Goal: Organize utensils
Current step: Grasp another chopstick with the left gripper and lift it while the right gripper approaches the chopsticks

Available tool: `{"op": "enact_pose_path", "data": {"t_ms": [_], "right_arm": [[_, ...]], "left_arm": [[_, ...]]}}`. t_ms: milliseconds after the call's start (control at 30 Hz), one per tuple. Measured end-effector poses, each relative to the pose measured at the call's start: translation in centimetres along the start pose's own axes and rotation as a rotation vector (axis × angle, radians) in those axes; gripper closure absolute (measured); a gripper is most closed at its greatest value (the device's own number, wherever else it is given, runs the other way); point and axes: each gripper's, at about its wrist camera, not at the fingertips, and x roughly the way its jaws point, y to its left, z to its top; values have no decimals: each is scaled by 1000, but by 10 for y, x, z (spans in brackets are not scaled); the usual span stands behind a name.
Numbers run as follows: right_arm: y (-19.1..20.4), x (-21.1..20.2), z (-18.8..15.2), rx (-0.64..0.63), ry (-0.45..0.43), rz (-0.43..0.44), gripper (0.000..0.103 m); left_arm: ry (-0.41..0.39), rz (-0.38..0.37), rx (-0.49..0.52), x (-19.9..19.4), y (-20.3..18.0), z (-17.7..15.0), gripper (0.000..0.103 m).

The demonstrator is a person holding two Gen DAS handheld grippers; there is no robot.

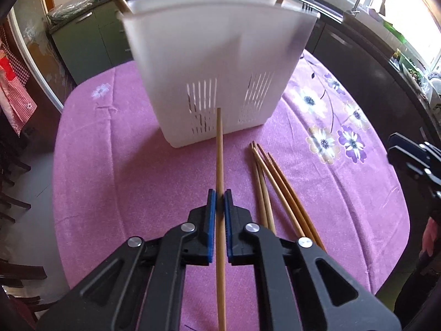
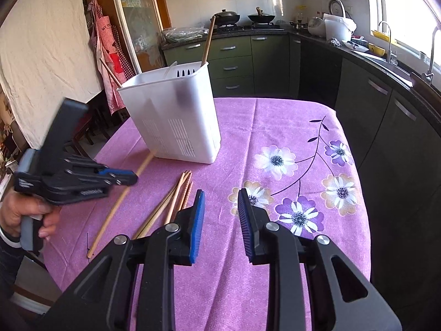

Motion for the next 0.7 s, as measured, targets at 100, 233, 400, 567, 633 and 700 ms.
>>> {"op": "enact_pose_path", "data": {"t_ms": [100, 233, 400, 567, 633, 700], "right_arm": [[1, 4, -1, -1, 10, 5, 75], [4, 11, -1, -12, 27, 9, 75], [8, 20, -1, -17, 54, 22, 71], [14, 25, -2, -36, 74, 19, 71], [16, 28, -2, -43, 83, 18, 71], [19, 32, -2, -47, 96, 23, 71]], "left_arm": [[-72, -7, -8, -34, 6, -4, 97], [-159, 4, -9, -72, 10, -11, 97], [-245, -1, -13, -110, 16, -33, 97], [-292, 7, -5, -132, 17, -60, 97], [-307, 11, 0, -137, 17, -67, 97], [-314, 13, 3, -140, 16, -73, 97]]}}
